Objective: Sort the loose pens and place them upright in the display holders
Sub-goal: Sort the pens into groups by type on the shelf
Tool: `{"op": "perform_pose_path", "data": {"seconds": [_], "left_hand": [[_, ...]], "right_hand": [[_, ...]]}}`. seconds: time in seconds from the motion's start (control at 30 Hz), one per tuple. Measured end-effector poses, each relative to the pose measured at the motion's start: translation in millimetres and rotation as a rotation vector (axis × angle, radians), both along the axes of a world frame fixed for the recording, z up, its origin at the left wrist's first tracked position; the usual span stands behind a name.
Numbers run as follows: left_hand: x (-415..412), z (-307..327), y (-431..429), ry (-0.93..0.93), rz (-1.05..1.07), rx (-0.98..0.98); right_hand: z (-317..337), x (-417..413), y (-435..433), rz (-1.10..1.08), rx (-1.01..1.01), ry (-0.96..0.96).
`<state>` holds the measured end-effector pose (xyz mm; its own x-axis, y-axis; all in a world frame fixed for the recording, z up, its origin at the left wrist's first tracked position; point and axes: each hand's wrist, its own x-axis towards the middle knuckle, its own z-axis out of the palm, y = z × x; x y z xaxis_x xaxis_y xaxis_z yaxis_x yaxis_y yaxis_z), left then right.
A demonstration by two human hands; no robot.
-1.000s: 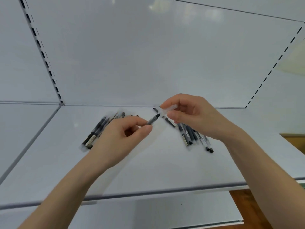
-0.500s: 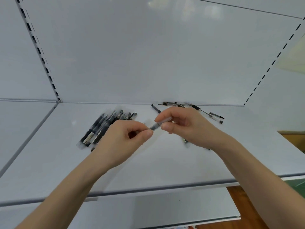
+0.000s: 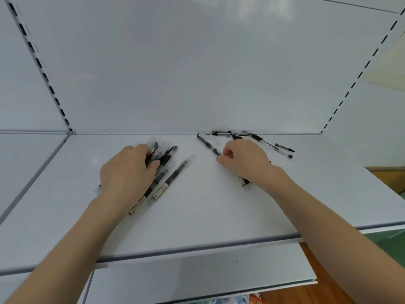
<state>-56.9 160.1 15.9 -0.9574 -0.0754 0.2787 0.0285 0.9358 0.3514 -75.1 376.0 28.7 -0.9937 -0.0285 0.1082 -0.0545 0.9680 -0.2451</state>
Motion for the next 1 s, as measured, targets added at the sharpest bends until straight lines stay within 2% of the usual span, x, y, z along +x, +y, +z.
{"op": "perform_pose_path", "data": {"seconds": [0.07, 0.13, 0.23, 0.3, 0.37, 0.43, 0.47, 0.53, 0.6, 0.73, 0.83, 1.0], "left_hand": [[0, 1, 0, 0.011, 0.003, -0.009], [0, 2, 1, -0.001, -0.001, -0.027], [2, 3, 2, 0.036, -0.024, -0.008], [3, 7, 7, 0.078, -0.08, 0.152], [3, 14, 17, 0.021, -0.182, 0.443], [2, 21, 29, -0.062, -0.262, 0.699], [1, 22, 34, -0.076, -0.276, 0.761], [-1, 24, 39, -0.071, -0.271, 0.842], [-3, 25, 38, -0.071, -0.26, 0.898], [1, 27, 28, -0.135, -0.28, 0.906], [7, 25, 23, -0.162, -0.319, 0.89], [9, 23, 13, -0.154, -0.344, 0.914]], "right_hand": [[-1, -5, -4, -0.014, 0.115, -0.014], [0, -6, -8, -0.034, 0.148, -0.042], [-2, -4, -4, -0.038, -0.029, -0.002], [2, 6, -4, 0.008, -0.298, 0.04], [10, 21, -10, 0.091, -0.559, 0.015], [15, 34, -21, 0.194, -0.66, -0.042], [15, 37, -26, 0.252, -0.661, -0.066], [13, 37, -29, 0.33, -0.621, -0.096], [13, 22, -24, 0.315, -0.563, -0.072], [13, -32, -4, 0.048, -0.261, 0.093], [8, -59, -4, -0.049, 0.043, -0.027], [-6, -74, -4, -0.043, 0.174, -0.039]]}}
